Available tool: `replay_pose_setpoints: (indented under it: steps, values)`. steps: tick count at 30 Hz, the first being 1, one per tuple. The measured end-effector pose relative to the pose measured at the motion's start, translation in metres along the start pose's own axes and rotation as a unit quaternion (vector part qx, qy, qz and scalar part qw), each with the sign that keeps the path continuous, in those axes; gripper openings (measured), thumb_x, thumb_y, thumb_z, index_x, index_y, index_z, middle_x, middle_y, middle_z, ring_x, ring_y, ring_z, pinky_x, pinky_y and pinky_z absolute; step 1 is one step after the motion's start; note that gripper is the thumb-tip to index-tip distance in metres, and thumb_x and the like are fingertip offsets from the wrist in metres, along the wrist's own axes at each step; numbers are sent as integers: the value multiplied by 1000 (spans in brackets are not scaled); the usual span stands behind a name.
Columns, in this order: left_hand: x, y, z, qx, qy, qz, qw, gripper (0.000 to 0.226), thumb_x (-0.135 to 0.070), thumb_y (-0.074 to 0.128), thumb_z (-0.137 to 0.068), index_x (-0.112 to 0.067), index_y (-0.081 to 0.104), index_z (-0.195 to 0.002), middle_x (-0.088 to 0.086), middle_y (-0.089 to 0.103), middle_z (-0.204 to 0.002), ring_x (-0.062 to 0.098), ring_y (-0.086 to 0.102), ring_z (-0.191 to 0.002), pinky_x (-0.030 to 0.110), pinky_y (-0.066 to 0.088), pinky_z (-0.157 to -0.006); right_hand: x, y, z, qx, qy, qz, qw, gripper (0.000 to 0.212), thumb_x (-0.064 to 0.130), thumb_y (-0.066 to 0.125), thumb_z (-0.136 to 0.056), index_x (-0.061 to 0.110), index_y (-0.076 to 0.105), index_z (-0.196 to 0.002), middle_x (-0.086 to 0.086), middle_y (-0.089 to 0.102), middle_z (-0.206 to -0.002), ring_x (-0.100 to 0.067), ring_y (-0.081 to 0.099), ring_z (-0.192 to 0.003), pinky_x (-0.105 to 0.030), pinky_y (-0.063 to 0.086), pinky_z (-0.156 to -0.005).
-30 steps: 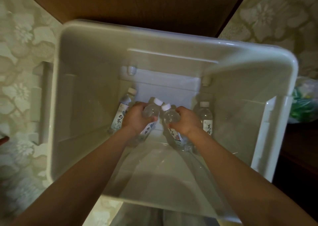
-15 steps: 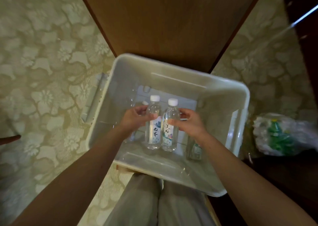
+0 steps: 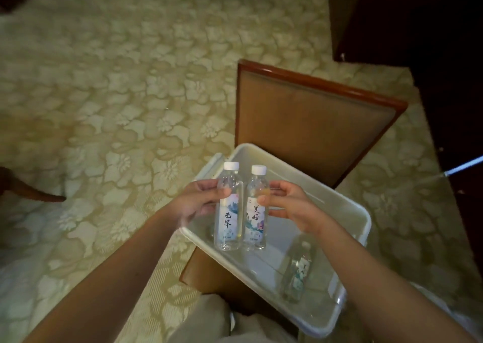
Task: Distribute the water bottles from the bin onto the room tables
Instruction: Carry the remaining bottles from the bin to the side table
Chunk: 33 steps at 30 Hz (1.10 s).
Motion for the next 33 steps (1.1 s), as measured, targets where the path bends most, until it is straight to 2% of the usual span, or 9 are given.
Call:
replay_pose_setpoints:
  steps: [3, 7, 13, 17, 20, 22, 25, 29, 33]
  values:
    - [-6, -24, 28, -30, 19, 24, 999, 61, -20, 86, -69, -7, 64, -124, 12, 70, -120, 24, 66, -113, 42, 48, -104, 23, 25, -2, 48, -15, 28, 998, 71, 11, 88, -70, 8, 53, -133, -13, 68, -123, -24, 69, -109, -39, 60, -85]
    - [-5, -55, 68, -73, 53, 35, 995, 89, -36, 96, -45, -15, 64, -126, 6, 69, -123, 24, 62, -120, 50, 39, -111, 49, 67, 1, 111, -32, 57, 992, 76, 15, 89, -65, 7, 55, -133, -8, 74, -115, -23, 72, -103, -34, 59, -79]
    - [7, -101, 151, -145, 92, 75, 982, 71, -29, 90, -52, -18, 68, -119, 8, 70, -121, 27, 63, -117, 52, 35, -114, 71, 152, 16, 203, -53, 112, 971, 64, 14, 86, -72, 10, 59, -130, -6, 74, -115, -24, 71, -107, -37, 58, -88]
    - [30, -136, 226, -196, 124, 96, 968, 71, -33, 88, -52, -18, 68, -119, 9, 69, -123, 20, 65, -105, 42, 41, -106, 70, 230, 41, 256, -74, 149, 952, 48, 8, 77, -81, 10, 62, -127, -7, 74, -114, -24, 72, -104, -33, 58, -81]
    - [57, -165, 286, -227, 146, 130, 954, 65, -32, 87, -51, -19, 71, -113, 8, 71, -117, 19, 63, -101, 43, 40, -108, 62, 296, 67, 290, -86, 170, 938, 46, 6, 77, -81, 8, 63, -124, -6, 75, -113, -23, 72, -103, -35, 59, -82]
    - [79, -186, 328, -256, 158, 145, 943, 71, -33, 89, -49, -20, 69, -116, 5, 72, -112, 19, 62, -101, 45, 39, -109, 51, 342, 86, 312, -95, 178, 928, 46, 4, 77, -79, 7, 64, -123, -7, 74, -115, -23, 72, -104, -36, 59, -81]
    - [113, -218, 393, -294, 176, 142, 929, 79, -32, 89, -51, -17, 65, -124, 7, 71, -118, 22, 66, -106, 44, 42, -109, 29, 410, 116, 339, -107, 181, 917, 43, 1, 78, -77, 7, 66, -118, -6, 75, -111, -20, 72, -99, -35, 60, -78]
    - [167, -248, 482, -367, 199, 142, 898, 70, -33, 88, -53, -18, 70, -119, 9, 72, -117, 26, 67, -110, 42, 48, -104, -8, 501, 154, 389, -117, 211, 889, 46, 5, 83, -72, 10, 68, -115, -7, 74, -112, -24, 70, -106, -50, 54, -97]
    - [223, -266, 567, -463, 216, 161, 845, 62, -32, 88, -55, -21, 73, -114, 3, 74, -111, 22, 69, -107, 37, 52, -96, -50, 592, 200, 449, -103, 234, 856, 58, 12, 85, -65, 6, 65, -119, -10, 75, -111, -23, 71, -100, -50, 52, -96]
Point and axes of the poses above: each hand's wrist, its own z-axis away from the middle knuckle, its own y-axis out of the palm, x = y × z, the point moved 1 cm from there along -z, towards the middle knuckle
